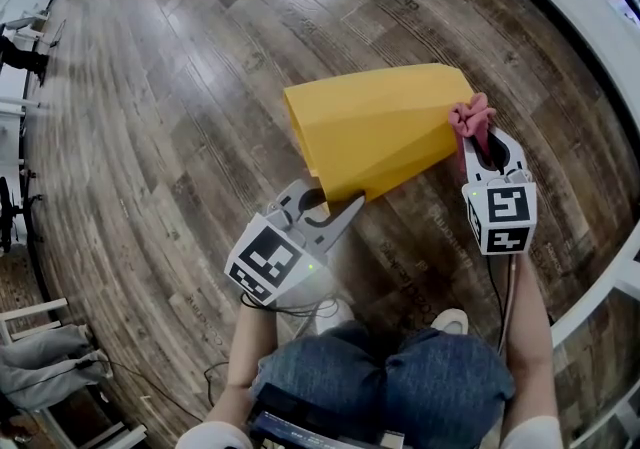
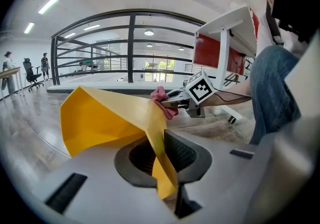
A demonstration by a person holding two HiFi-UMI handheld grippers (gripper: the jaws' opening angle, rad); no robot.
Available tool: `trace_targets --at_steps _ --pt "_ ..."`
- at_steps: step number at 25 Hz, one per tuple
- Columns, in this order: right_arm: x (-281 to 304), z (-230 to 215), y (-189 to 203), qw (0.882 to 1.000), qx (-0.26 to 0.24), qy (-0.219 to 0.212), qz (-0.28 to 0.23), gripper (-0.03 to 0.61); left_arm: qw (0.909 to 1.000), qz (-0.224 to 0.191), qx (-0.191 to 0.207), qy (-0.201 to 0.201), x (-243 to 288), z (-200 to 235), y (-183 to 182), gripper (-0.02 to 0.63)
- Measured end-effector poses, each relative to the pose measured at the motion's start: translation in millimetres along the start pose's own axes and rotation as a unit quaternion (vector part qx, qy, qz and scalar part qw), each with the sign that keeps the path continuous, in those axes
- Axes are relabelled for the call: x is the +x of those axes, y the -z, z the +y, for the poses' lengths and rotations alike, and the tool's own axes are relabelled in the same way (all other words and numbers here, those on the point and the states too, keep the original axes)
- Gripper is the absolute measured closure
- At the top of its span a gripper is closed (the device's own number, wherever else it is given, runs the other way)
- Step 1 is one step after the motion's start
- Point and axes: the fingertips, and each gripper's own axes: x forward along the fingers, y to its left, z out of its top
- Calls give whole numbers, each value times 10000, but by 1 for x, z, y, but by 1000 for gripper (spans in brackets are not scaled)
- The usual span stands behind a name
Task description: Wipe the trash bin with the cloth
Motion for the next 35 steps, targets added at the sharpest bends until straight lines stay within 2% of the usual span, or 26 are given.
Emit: trace_targets --at_steps 6,10,14,17,19,23,27,35 --pt "5 -16 9 9996 106 190 180 528 9999 -44 -89 21 1 -2 1 574" --pt "-11 -3 -17 9994 271 76 -224 528 9997 -77 -227 -32 0 0 1 574" --pt "-42 51 -59 9943 235 -535 -897 528 9986 -210 -485 -36 0 0 -2 574" --pt "-61 101 -86 9808 -308 -1195 -1511 528 9958 -401 -825 -43 0 1 -5 574" --pt "-67 128 -85 9760 -601 -1538 -1419 528 9919 -536 -1150 -50 0 3 -7 574" --pt "-68 159 -74 9733 -659 -1874 -1152 528 9810 -814 -1761 -16 -1 4 -8 574" --pt "-59 164 -70 9730 -717 -1873 -1142 528 9722 -975 -2128 36 -2 3 -8 574" --pt "-41 135 -59 9811 -683 -1464 -1068 528 9704 -946 -2224 -11 -1 3 -8 583"
